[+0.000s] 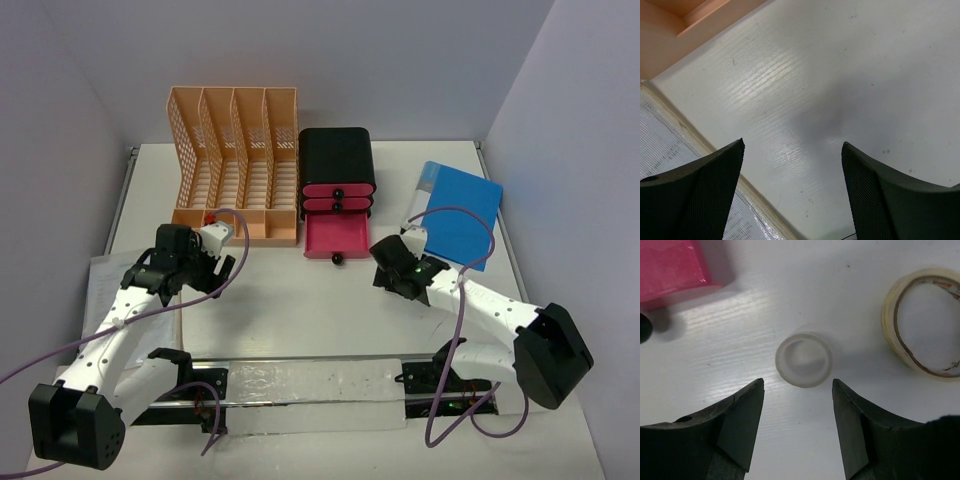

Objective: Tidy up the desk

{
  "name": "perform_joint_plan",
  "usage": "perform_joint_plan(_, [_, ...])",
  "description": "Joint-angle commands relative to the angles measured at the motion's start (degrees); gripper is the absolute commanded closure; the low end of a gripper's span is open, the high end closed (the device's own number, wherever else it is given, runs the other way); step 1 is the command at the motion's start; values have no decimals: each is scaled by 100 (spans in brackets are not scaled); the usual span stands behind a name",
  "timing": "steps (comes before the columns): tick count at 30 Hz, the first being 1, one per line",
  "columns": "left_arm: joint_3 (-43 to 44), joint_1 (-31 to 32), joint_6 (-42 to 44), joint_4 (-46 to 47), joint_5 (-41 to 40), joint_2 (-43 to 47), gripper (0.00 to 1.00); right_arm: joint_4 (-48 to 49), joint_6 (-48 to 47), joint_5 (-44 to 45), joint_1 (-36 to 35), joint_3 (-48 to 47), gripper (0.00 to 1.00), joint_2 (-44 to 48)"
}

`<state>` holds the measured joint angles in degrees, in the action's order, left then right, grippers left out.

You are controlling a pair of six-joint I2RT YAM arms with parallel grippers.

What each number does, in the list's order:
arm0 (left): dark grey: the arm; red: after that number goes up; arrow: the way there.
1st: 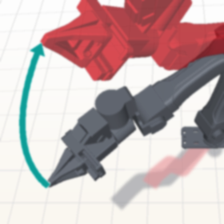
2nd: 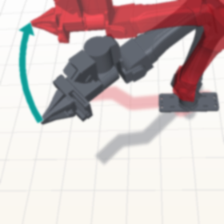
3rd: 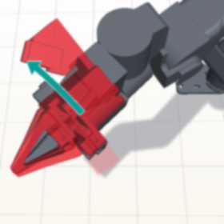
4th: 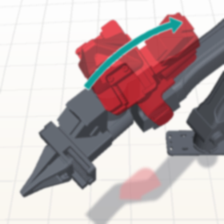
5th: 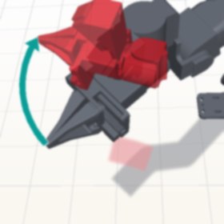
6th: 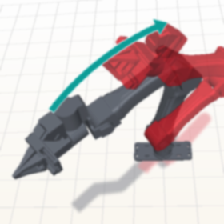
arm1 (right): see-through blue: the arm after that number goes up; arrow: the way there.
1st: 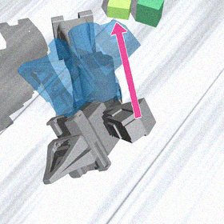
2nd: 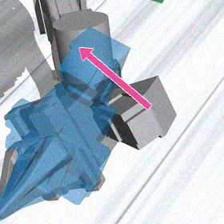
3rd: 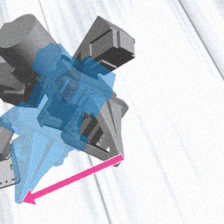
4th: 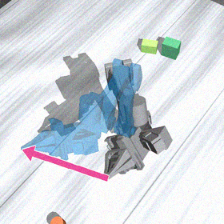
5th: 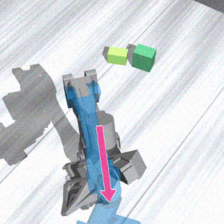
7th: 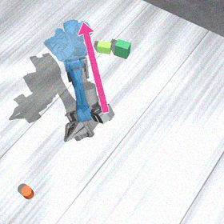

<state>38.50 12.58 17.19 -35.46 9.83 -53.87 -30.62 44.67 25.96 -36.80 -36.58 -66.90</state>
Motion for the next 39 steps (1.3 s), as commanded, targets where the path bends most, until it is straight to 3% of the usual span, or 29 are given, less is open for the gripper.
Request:
perform_joint_plan(1, [193,-36,30,90,56,60,15,119,-474,182,30,-512,37,-100])
perform_joint_plan(9, [259,-36,67,134,2,-125,15,66,-805,103,53,-1084,40,-1273])
perform_joint_plan(27, [395,-36,74,57,81,-414,15,1005,-715,-434,50,-447,51,-1852])
perform_joint_plan(28, [412,-36,74,31,116,-432,15,1040,-723,-468,41,-438,67,-1817])
perform_joint_plan(31, [413,-45,100,39,125,-483,15,750,-776,-308,41,-609,96,-1637])
perform_joint_plan(36, [496,-44,205,84,125,-691,15,-199,-1034,421,16,-1497,100,-920])
perform_joint_plan(39, [602,-45,262,43,123,-771,15,254,-1566,475,-89,-2036,100,-620])
